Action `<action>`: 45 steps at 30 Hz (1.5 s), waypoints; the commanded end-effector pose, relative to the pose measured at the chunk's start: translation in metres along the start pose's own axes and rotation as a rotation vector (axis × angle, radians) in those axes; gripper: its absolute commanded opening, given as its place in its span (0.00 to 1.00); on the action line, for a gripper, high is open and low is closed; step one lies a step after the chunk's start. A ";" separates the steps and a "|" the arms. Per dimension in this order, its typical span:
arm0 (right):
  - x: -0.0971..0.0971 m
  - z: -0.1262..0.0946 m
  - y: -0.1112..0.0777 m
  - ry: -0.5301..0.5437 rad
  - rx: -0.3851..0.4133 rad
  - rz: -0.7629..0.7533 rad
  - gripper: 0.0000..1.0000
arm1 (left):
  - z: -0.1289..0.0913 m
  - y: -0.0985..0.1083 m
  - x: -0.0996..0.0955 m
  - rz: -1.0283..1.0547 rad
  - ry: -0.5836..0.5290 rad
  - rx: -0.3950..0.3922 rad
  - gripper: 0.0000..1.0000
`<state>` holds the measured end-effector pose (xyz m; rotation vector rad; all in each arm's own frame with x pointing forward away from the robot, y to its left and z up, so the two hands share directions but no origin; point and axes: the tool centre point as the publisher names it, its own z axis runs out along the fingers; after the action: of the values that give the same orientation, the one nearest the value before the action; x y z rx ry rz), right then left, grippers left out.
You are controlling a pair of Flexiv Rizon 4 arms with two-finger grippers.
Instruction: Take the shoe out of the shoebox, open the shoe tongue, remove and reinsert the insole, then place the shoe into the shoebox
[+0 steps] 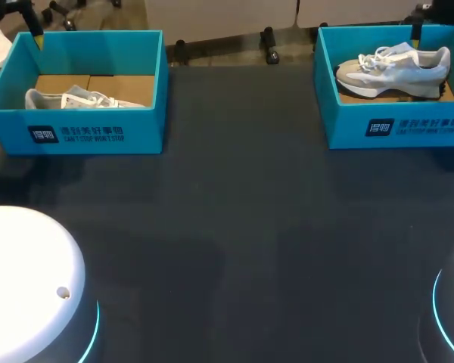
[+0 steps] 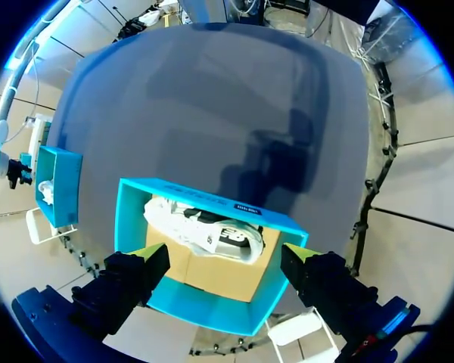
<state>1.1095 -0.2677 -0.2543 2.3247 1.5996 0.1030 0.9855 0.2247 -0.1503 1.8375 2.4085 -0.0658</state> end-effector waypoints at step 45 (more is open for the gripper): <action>-0.020 0.063 0.062 -0.022 0.371 -0.084 0.66 | 0.000 -0.001 0.000 -0.001 0.002 -0.003 1.00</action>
<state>1.1639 -0.3171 -0.2892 2.4237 1.7880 -0.1416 0.9855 0.2247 -0.1504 1.8376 2.4086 -0.0658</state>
